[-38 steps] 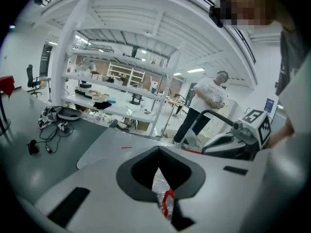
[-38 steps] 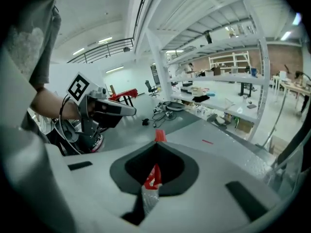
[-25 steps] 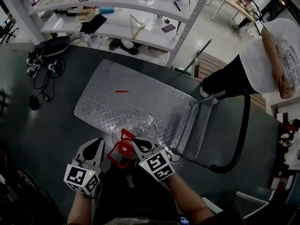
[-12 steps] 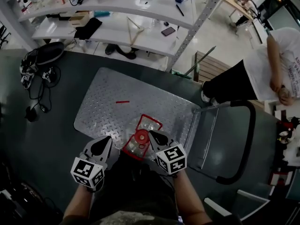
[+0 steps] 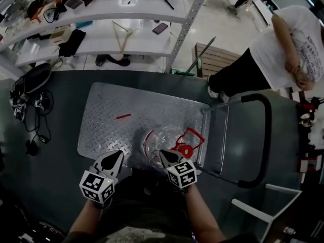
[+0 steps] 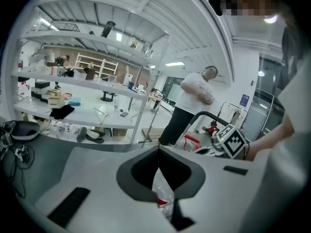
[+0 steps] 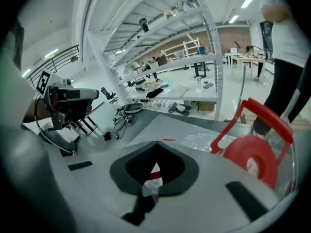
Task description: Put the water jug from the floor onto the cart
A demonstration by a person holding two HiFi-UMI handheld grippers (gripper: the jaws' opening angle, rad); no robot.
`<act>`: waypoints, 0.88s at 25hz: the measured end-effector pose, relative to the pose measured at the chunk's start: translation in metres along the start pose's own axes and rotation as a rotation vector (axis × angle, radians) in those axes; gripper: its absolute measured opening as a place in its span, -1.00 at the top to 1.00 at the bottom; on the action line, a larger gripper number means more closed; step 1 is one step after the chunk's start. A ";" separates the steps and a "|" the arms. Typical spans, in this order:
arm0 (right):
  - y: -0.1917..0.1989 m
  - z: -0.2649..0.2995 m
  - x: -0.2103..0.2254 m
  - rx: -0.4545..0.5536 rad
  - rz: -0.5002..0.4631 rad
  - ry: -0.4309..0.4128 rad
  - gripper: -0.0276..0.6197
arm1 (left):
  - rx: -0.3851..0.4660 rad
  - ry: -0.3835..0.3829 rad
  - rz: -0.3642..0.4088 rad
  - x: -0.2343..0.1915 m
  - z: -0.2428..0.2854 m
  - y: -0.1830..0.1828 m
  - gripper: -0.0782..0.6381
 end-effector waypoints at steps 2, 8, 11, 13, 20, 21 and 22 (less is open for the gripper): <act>-0.001 0.006 -0.008 -0.005 0.014 -0.015 0.95 | -0.012 0.021 0.015 -0.002 0.007 -0.005 0.76; -0.005 0.005 -0.040 0.045 0.003 -0.069 0.95 | 0.000 0.062 0.051 -0.002 0.015 -0.027 0.76; -0.012 -0.010 -0.054 0.130 -0.054 -0.071 0.95 | 0.012 0.074 0.067 -0.003 0.014 -0.037 0.76; -0.019 -0.021 -0.058 0.155 -0.071 -0.072 0.95 | 0.022 0.079 0.074 -0.005 0.013 -0.043 0.76; -0.058 -0.087 -0.054 0.337 -0.074 0.015 0.95 | 0.045 0.115 0.085 -0.001 0.013 -0.054 0.76; -0.063 -0.097 -0.052 0.359 -0.073 0.031 0.95 | 0.050 0.123 0.089 0.001 0.013 -0.057 0.76; -0.068 -0.106 -0.050 0.376 -0.074 0.047 0.95 | 0.057 0.132 0.093 0.004 0.013 -0.059 0.76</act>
Point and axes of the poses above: the fingertips, and each gripper's own axes: z forward along the fingers, x to its right, y out of its underside, the point moved 10 cm from there along -z, backward along the fingers, and after that the axes turned 2 degrees about -x, right-handed, at the moved point
